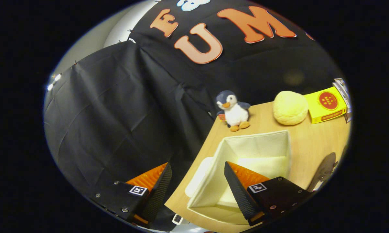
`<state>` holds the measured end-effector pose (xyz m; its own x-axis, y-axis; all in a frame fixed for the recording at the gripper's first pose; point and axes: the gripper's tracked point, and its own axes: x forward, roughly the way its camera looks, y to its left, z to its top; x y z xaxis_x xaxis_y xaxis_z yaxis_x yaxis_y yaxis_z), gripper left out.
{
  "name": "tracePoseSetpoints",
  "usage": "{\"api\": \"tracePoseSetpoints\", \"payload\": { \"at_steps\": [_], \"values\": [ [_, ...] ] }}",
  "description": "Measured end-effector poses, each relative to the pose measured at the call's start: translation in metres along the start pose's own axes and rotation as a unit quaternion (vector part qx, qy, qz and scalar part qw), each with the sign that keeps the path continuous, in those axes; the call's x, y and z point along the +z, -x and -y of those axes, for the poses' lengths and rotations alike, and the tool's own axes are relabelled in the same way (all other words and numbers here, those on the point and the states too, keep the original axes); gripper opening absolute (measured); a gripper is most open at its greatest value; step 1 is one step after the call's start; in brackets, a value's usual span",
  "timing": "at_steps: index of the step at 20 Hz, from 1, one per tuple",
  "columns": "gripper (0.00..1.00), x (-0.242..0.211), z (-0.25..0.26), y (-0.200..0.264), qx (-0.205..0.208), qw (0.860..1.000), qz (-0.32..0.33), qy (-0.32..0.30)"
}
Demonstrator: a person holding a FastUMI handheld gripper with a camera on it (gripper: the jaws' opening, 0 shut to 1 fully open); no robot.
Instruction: Open the storage box then place both shoes into the box .Put the left shoe in first, then the right shoe, with the right side of both shoes facing outward in a uniform manner.
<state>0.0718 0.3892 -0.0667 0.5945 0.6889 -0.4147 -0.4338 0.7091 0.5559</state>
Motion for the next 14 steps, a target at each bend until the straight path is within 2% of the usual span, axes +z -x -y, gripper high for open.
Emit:
{"api": "tracePoseSetpoints", "payload": {
  "at_steps": [5,9,14],
  "values": [
    [0.98,0.001,0.099,0.058,-0.118,0.992,0.029,0.021],
    [0.97,-0.014,0.169,0.102,-0.21,0.977,0.029,0.028],
    [0.98,-0.045,0.233,0.151,-0.292,0.956,0.013,0.036]
  ]
}}
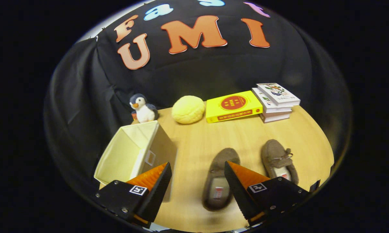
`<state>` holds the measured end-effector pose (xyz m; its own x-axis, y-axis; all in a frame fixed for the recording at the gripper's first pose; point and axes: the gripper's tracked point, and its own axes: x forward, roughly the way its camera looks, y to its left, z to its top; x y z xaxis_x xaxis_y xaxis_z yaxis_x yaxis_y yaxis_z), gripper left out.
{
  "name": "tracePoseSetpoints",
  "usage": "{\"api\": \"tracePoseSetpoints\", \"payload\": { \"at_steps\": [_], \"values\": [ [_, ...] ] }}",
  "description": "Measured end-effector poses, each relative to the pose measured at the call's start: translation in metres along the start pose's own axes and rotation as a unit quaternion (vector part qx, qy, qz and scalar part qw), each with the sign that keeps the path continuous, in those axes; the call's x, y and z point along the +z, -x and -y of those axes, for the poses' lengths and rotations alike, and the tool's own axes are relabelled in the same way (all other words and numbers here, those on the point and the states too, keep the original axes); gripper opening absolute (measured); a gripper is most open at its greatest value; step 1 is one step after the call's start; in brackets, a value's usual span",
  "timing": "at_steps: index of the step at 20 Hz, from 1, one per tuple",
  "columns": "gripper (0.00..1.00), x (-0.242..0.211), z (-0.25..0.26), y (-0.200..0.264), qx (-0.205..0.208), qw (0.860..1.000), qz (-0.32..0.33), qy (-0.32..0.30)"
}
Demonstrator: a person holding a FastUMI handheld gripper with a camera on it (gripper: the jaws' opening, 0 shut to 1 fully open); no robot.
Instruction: Open the storage box then place both shoes into the box .Put the left shoe in first, then the right shoe, with the right side of both shoes facing outward in a uniform manner.
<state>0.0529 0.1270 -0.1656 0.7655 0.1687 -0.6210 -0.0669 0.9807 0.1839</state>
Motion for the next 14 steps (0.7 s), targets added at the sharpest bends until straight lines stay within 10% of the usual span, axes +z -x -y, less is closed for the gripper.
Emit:
{"api": "tracePoseSetpoints", "payload": {
  "at_steps": [14],
  "values": [
    [0.81,-0.071,0.074,-0.032,-0.101,0.993,-0.055,0.036]
  ]
}}
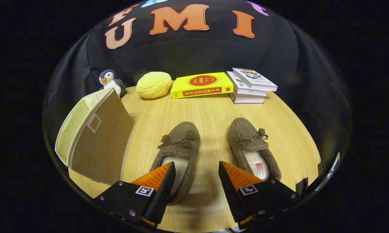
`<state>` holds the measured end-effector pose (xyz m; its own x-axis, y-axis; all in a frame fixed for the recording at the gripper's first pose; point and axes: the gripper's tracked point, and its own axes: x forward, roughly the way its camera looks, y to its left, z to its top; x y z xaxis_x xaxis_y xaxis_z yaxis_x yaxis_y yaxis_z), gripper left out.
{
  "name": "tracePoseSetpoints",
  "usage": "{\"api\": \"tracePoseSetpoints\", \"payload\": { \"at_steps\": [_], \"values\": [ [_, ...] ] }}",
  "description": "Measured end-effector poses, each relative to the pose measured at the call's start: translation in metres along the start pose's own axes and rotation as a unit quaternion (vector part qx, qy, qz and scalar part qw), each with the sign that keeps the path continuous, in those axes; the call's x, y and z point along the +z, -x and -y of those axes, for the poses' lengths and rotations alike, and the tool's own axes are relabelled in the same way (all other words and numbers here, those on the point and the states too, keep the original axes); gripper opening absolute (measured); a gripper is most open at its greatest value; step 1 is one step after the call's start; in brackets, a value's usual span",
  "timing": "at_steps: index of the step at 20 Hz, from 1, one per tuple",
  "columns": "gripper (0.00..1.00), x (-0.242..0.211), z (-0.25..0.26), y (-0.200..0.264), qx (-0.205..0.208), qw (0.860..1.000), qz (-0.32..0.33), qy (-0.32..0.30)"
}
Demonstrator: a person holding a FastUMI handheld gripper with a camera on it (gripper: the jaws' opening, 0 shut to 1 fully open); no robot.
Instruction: Open the storage box then place both shoes into the box .Put the left shoe in first, then the right shoe, with the right side of both shoes facing outward in a uniform manner.
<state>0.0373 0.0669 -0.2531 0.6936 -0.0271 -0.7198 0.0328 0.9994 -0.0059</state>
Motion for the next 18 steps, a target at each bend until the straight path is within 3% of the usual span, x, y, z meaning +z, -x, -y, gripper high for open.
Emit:
{"api": "tracePoseSetpoints", "payload": {
  "at_steps": [3,6,10,13,18],
  "values": [
    [0.74,-0.005,-0.002,-0.019,-0.002,1.0,-0.013,0.001],
    [0.59,-0.01,-0.005,-0.037,-0.002,1.0,-0.027,0.004],
    [0.34,-0.021,-0.017,-0.052,0.003,0.999,-0.042,-0.016],
    [0.02,-0.021,-0.016,-0.053,-0.008,0.998,-0.044,-0.039],
    [0.0,0.006,-0.013,-0.034,-0.005,0.998,-0.02,-0.057]
  ]
}}
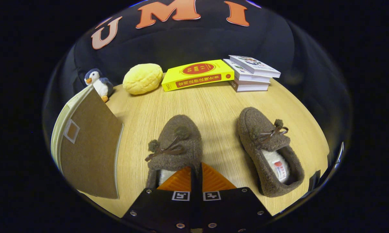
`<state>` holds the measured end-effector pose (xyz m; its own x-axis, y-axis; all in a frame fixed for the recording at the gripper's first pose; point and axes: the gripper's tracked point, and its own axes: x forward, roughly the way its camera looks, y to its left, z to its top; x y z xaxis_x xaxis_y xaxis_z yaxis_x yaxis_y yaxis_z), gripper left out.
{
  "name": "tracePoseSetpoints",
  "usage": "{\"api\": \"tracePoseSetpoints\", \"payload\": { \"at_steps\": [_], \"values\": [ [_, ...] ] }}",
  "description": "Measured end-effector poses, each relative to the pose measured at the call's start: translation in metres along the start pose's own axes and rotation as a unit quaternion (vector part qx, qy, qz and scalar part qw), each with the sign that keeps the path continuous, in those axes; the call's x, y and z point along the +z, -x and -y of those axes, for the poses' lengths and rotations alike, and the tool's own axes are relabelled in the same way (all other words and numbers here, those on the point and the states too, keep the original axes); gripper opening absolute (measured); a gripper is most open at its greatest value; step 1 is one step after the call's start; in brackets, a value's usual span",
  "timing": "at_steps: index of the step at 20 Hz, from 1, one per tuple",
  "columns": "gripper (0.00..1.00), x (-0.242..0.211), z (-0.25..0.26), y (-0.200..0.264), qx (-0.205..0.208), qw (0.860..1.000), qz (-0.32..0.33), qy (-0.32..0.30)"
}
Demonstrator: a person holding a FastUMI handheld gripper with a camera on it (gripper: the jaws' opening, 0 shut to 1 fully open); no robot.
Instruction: Open the storage box then place both shoes into the box .Put the left shoe in first, then the right shoe, with the right side of both shoes facing outward in a uniform manner.
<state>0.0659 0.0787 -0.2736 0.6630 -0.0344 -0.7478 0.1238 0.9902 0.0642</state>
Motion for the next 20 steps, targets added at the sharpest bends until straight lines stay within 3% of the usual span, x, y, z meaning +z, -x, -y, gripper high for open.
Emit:
{"api": "tracePoseSetpoints", "payload": {
  "at_steps": [5,8,13,16,20],
  "values": [
    [0.0,0.049,-0.007,0.036,0.03,0.999,0.023,0.023],
    [0.0,0.083,-0.021,0.06,0.028,0.997,0.059,0.039],
    [0.0,0.124,-0.064,0.118,0.016,0.994,0.107,0.009],
    [0.0,0.14,-0.106,0.152,0.011,0.99,0.138,0.005],
    [0.0,0.137,-0.188,0.17,0.047,0.989,0.141,0.0]
  ]
}}
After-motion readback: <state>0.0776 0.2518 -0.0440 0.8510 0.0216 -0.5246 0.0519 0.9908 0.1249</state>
